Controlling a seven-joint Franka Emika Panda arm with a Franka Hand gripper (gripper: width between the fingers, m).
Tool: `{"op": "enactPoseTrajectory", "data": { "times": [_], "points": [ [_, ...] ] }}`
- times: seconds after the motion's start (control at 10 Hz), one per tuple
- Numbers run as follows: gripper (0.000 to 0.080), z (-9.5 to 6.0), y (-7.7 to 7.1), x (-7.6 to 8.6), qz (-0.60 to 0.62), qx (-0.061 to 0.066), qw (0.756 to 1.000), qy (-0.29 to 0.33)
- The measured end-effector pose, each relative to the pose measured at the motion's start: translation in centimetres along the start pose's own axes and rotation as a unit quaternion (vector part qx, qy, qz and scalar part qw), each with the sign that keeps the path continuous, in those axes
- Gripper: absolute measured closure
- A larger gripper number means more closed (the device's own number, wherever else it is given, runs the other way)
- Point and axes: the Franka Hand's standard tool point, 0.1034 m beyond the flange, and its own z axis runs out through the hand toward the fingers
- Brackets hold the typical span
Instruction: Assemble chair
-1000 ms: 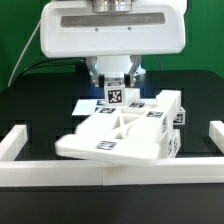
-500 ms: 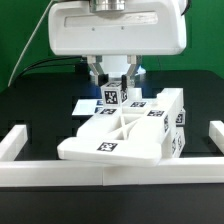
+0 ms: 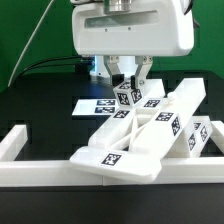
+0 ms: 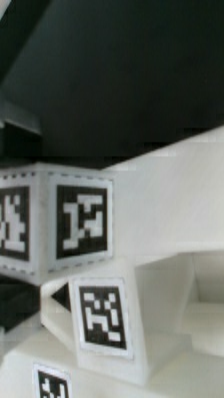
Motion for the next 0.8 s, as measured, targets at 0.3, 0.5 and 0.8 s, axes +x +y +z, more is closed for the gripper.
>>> {"op": "enactPoseTrajectory", "data": {
  "times": [0.3,0.5,0.8],
  "points": [
    [0.0518,0.0,-2.1,-2.1,0.0,-0.002,1.0,0.001],
    [0.0518,0.1,-2.8,-2.6,0.006,-0.002,1.0,0.003],
    [0.0518,0.1,-1.7,-1.5,-0.028,-0.007,1.0,0.003]
  ]
}}
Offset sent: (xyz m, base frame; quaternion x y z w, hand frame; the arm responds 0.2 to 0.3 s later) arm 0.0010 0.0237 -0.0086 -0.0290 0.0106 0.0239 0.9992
